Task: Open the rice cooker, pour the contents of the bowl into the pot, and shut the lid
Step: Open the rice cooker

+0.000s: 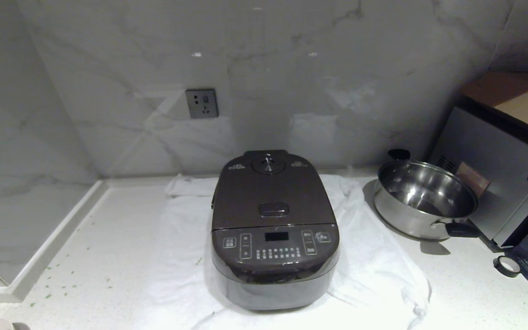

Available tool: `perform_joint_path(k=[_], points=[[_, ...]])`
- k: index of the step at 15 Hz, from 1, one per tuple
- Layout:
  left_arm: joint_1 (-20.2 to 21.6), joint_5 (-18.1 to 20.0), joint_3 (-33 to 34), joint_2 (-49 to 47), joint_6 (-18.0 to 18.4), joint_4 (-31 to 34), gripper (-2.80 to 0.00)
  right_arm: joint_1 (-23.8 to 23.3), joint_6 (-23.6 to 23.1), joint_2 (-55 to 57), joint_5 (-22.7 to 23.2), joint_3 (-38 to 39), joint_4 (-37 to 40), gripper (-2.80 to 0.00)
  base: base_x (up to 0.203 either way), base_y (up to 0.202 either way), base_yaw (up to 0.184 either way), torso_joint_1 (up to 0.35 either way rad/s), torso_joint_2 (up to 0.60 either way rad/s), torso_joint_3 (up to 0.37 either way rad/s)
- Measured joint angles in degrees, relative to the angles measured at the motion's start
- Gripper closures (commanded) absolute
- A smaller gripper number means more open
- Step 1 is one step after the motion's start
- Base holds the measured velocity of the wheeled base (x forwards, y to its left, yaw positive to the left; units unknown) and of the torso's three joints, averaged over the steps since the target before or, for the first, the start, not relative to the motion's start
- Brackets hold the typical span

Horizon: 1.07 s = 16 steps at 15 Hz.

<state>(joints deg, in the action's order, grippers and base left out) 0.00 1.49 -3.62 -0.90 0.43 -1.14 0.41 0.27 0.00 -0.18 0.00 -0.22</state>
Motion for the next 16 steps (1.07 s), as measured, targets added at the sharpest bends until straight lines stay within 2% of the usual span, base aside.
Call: perform_joint_path(k=[2, 5, 9, 12, 16], points=[[-0.01, 1.77, -4.55, -3.51, -0.59, 0.29, 0.0, 0.0, -0.01, 0.0, -0.02, 0.0, -0.02, 0.0, 0.0, 0.0, 0.0, 0.0, 0.0, 0.0], [-0.05, 6.94, -12.03, -12.17, -1.2, -0.49, 0.0, 0.0, 0.14, 0.0, -0.09, 0.0, -0.01, 0.0, 0.0, 0.0, 0.0, 0.0, 0.0, 0.0], [-0.29, 13.83, -17.93, -27.58, -1.88, -8.11, 0.0, 0.0, 0.09, 0.0, -0.06, 0.0, -0.02, 0.0, 0.0, 0.0, 0.0, 0.0, 0.0, 0.0], [-2.52, 15.26, -22.25, -39.87, -2.71, -17.37, 0.0, 0.0, 0.09, 0.0, -0.06, 0.0, 0.0, 0.0, 0.0, 0.0, 0.0, 0.0, 0.0, 0.0], [-11.6, 13.31, -32.66, -55.28, -3.15, -21.43, 0.0, 0.0, 0.08, 0.0, -0.06, 0.0, -0.02, 0.0, 0.0, 0.0, 0.0, 0.0, 0.0, 0.0]])
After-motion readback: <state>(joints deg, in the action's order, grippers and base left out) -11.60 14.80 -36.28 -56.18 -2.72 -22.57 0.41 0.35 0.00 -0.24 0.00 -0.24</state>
